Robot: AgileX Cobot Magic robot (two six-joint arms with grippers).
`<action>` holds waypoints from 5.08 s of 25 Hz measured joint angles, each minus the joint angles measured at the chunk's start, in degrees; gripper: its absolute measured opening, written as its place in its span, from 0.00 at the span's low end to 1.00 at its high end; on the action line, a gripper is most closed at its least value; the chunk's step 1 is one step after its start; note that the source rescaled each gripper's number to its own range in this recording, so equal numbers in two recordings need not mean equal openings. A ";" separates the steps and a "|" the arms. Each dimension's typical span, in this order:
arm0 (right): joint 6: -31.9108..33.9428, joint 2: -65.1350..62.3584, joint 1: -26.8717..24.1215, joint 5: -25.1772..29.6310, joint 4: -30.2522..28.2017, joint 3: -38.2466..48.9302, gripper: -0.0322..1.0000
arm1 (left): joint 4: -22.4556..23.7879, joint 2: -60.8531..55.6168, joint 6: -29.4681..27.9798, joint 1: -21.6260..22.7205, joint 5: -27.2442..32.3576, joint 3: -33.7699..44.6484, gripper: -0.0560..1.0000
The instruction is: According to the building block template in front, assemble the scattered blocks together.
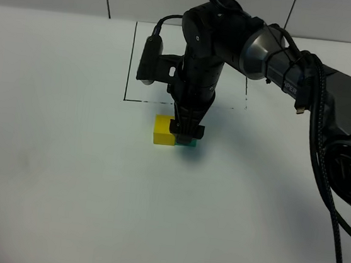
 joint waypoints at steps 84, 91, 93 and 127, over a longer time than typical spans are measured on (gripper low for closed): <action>85.57 4.30 1.17 -1.68 0.14 1.72 0.05 | 0.14 0.00 0.00 0.00 0.00 0.00 0.75; 85.00 4.30 1.17 -1.19 0.12 1.72 0.04 | 0.14 0.00 0.00 0.00 0.00 0.00 0.75; 85.00 4.30 1.17 -1.19 0.12 1.72 0.04 | 0.14 0.00 0.00 0.00 0.00 0.00 0.75; 56.46 -17.75 -24.54 -3.83 3.44 20.16 0.99 | 0.14 0.00 0.00 0.00 0.00 0.00 0.75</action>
